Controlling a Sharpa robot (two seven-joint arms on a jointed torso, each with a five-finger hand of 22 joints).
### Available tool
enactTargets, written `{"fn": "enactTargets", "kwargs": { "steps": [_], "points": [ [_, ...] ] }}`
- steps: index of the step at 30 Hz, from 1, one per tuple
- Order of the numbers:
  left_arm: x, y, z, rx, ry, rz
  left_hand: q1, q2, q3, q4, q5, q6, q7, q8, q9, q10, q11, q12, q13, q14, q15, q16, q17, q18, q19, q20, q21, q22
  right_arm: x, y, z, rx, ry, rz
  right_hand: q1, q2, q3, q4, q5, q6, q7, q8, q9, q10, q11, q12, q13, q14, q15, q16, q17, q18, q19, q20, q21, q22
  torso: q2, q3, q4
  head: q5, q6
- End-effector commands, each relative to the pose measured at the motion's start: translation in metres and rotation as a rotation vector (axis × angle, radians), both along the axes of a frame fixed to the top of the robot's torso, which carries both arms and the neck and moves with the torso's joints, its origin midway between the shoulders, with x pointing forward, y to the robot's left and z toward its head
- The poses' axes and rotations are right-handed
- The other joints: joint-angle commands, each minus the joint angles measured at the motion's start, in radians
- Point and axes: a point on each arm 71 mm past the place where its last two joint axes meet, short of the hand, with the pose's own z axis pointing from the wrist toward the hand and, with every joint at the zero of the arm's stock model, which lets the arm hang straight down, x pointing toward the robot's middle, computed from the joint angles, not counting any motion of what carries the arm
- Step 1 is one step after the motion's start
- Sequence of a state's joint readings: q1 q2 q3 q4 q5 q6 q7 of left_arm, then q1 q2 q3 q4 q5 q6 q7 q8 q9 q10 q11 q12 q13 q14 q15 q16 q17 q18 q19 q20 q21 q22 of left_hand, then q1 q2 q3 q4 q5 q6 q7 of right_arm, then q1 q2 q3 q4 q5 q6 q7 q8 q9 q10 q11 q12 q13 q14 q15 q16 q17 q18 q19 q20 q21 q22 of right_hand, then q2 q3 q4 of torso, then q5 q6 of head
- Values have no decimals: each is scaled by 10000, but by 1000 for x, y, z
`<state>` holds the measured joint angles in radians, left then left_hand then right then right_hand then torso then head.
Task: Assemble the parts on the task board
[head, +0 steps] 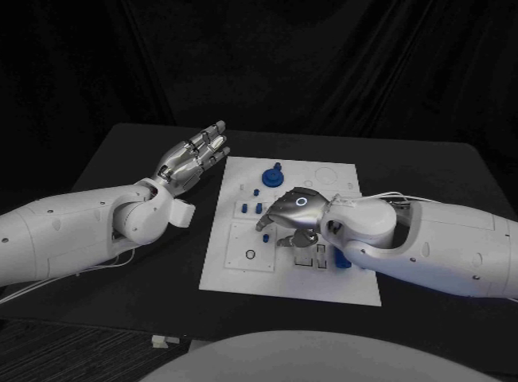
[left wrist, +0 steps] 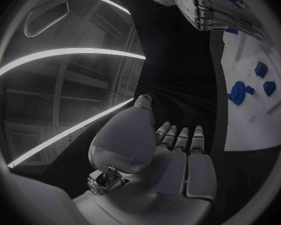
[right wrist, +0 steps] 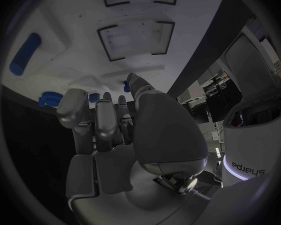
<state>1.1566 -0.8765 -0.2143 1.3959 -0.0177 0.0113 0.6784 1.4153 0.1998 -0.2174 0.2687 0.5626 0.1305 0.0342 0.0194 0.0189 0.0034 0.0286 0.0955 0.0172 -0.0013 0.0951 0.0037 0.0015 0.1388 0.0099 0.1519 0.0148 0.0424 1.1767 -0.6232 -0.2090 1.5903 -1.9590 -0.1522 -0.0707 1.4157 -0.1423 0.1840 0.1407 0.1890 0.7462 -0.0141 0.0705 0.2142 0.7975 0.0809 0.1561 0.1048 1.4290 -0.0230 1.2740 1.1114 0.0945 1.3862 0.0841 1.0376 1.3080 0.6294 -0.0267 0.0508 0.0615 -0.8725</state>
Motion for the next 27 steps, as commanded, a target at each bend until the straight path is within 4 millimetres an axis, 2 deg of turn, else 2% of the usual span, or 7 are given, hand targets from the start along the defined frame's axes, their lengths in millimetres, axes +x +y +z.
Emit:
{"fn": "enactTargets", "kwargs": {
  "steps": [1, 6, 11, 14, 17, 18, 27],
  "points": [
    [-1, 1, 8, -652, -1032, 128, 99, 7, 42, -29, 34, -22, -12, 5, 12, -18, 29, -43, -13, 13, 93, -37, -15, -118, 32, 90, -35, 13, 11, -10, 19, 767, -353, -685, -111, -74, -422, 387, -210, -120, -69, 1, -125, -439, 12, -49, -157, 12, 6, 33, 77, 49, 9, 8, -50, 1305, -7, 1, -5, -15, -2],
    [-1, 1, 9, -662, -1107, 181, -68, -20, -36, 153, -123, -190, -843, -21, -12, -21, 133, -60, -15, 13, 201, -37, -15, -89, 34, 232, -37, 3, 27, -31, 41, 1303, -141, -1463, 130, -284, -832, 1362, -291, -85, 38, 59, -299, -670, 105, 67, -353, 179, 59, 203, 258, 19, 173, 29, 115, 1348, -12, 1, -7, -17, -2],
    [-1, 1, 9, -666, -1128, 191, -86, -19, -43, 170, -143, -193, -883, -22, -13, -21, 129, -62, -15, 13, 207, -37, -15, -87, 33, 239, -37, 1, 43, -61, 63, 1836, -102, -2362, -528, -555, -1215, 1569, -826, 185, 209, 189, -375, -417, 139, 296, -372, 476, -8, 303, 353, -30, 486, -26, 468, 1409, -5, 4, -3, -57, -2],
    [-1, 0, 9, -682, -1165, 198, -68, -22, -36, 153, -87, -200, -888, -23, -13, -23, 131, -76, -17, 13, 225, -37, -15, -88, 33, 252, -37, -1, 49, -80, 70, 2038, -212, -2843, -905, -777, -1405, 1575, -1230, -1247, -510, -135, -843, -50, 101, 412, -388, 864, -53, 1006, 1308, -253, 980, -91, 1742, 1727, -8, 4, -7, -69, -2],
    [-1, -1, 9, -696, -1223, 226, -24, -25, -16, 124, -46, -227, -880, -27, -17, -35, -39, -171, -34, 13, 269, -37, -15, -95, 34, 287, -37, -2, 52, -94, 71, 2061, -260, -3187, -1097, -917, -1547, 1588, -1321, -319, -556, 71, -722, 127, 120, 418, -396, 855, -49, 949, 1153, -283, 1059, -105, 1935, 1766, -9, 1, -2, -60, -2],
    [-1, -1, 9, -700, -1240, 233, -17, -26, -14, 122, -43, -225, -879, -26, -17, -37, -81, -185, -36, 13, 275, -37, -15, -97, 34, 293, -37, -3, 53, -98, 71, 2051, -262, -3290, -1158, -897, -1542, 1586, -1341, 446, -532, 261, -617, 257, 94, 427, -393, 852, -64, 948, 1122, -293, 1087, -118, 2013, 1779, -9, -1, -2, -57, -2],
    [-1, -2, 9, -721, -1247, 213, 15, -25, 3, 106, -6, -200, -823, -21, -12, -42, -205, -212, -39, 13, 295, -37, -15, -98, 36, 312, -36, -2, 56, -119, 52, 1792, -73, -3781, -1066, -756, -1422, 1573, -1143, 1099, -23, 371, -672, 463, 91, 286, -404, 863, -61, 1043, 1145, -304, 1107, -114, 2141, 1789, -9, -19, 2, -81, -2]
  ]
}}
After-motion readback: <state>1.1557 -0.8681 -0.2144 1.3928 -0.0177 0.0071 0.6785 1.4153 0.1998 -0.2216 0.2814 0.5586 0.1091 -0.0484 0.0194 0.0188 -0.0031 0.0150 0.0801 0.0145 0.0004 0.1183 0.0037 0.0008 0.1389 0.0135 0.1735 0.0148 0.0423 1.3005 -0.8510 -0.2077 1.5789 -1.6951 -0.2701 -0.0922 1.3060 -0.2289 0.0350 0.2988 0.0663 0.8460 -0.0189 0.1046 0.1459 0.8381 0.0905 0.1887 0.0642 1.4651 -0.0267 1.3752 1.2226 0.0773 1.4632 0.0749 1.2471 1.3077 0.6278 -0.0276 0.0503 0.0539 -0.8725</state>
